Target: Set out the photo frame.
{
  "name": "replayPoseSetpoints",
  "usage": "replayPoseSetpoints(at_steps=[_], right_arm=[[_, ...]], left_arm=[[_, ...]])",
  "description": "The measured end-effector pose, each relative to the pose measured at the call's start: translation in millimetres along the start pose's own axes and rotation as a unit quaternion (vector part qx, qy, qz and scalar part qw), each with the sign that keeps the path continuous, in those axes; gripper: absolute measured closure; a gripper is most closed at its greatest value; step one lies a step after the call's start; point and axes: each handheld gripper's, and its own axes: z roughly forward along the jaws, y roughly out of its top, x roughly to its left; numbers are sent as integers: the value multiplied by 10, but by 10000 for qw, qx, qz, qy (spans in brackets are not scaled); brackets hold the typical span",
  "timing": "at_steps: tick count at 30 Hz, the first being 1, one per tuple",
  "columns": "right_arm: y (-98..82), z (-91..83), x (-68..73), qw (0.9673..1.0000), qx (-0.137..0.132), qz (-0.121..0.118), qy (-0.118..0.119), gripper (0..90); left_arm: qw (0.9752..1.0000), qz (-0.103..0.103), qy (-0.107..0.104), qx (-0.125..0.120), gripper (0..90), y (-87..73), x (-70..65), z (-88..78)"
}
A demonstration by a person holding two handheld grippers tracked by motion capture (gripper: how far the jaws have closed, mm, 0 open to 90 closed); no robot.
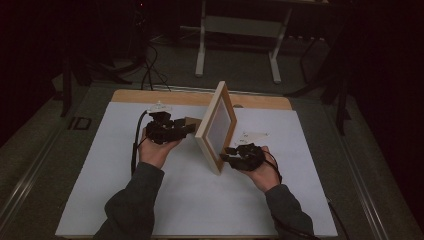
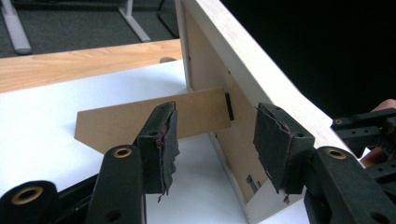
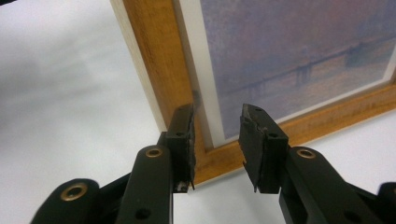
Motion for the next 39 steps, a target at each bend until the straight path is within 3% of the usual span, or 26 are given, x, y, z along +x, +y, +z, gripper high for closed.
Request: replayPoseSetpoints(at_steps=[12,21,31,39], right_arm=[[-114,-28,-77,9998,-46,188,28,649],[-191,-49,-128,9991,-111,392,62,638],[-229,-70,-153,9989,-146,449,50,635],[-252,-89,-169,9987,-153,483,39,633]], left_arm=[[10000,75,-6,1,536,81,-54,-137],[9998,130,-145,33,456,99,-164,-159],[9993,353,-64,74,318,99,-352,-74],[9982,551,77,223,322,52,-463,87]])
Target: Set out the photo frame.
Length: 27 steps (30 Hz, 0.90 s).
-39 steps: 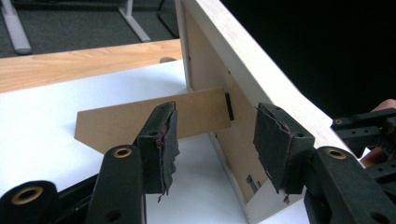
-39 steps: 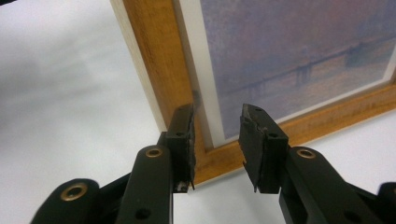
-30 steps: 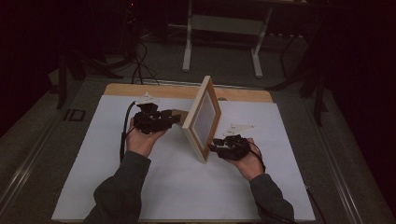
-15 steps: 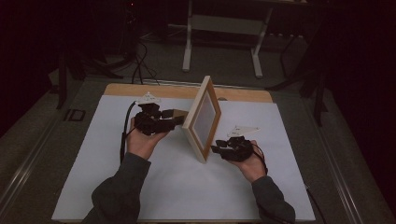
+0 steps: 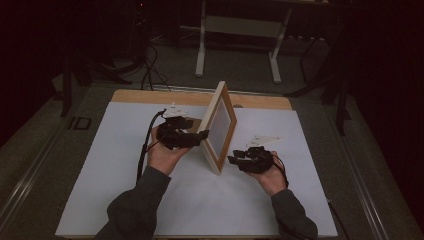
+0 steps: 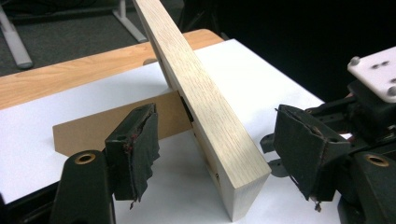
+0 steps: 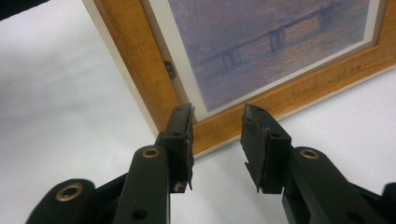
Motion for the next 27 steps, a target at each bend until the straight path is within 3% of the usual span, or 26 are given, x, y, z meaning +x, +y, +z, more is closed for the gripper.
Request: replayPoseSetpoints(at_steps=[9,18,27], right_arm=[[-22,-4,-8,10000,10,21,-1,633],[-54,1,-24,10000,28,49,0,634],[-41,15,-10,10000,28,41,27,634]], left_arm=[[9999,-82,98,112,366,-64,-75,186],[9997,-115,94,196,488,-110,-115,281],[9994,-134,160,274,511,-150,-155,365]])
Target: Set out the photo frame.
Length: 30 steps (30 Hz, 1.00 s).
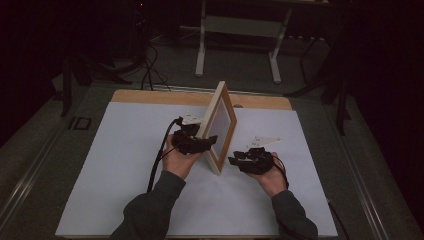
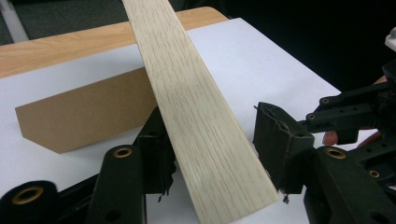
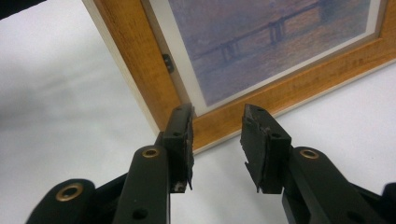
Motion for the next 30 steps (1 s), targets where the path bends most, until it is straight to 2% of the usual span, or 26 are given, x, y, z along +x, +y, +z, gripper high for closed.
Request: replayPoseSetpoints(at_steps=[9,17,30], right_arm=[[-4,-2,-8,10000,-2,12,-7,634],[15,4,7,10000,-27,2,13,634],[12,-30,-16,10000,-50,26,-22,633]], left_arm=[[9999,-75,78,-71,616,-2,36,-29],[9999,-73,121,-67,638,3,38,-22],[9995,-29,303,5,673,9,62,-45]])
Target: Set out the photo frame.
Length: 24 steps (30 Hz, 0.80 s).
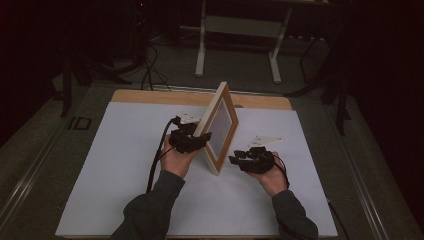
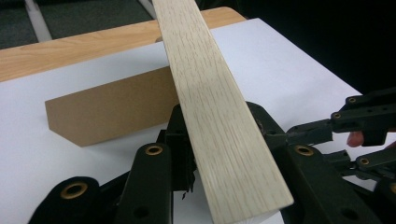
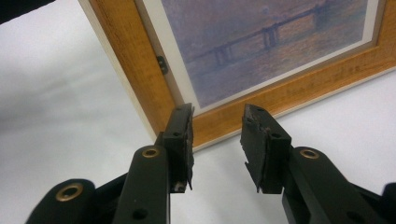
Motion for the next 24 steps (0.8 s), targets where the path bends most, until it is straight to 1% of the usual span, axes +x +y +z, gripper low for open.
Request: replayPoseSetpoints(at_steps=[5,12,24], right_arm=[[1,-8,-7,10000,-7,-9,-6,631],[13,-16,-9,10000,-4,7,-20,630],[25,-31,-17,10000,-27,7,-45,629]], left_arm=[[10000,-11,-19,11,681,2,29,-7],[9999,-106,-133,21,696,1,100,-28],[9994,-201,-267,20,717,2,188,-58]])
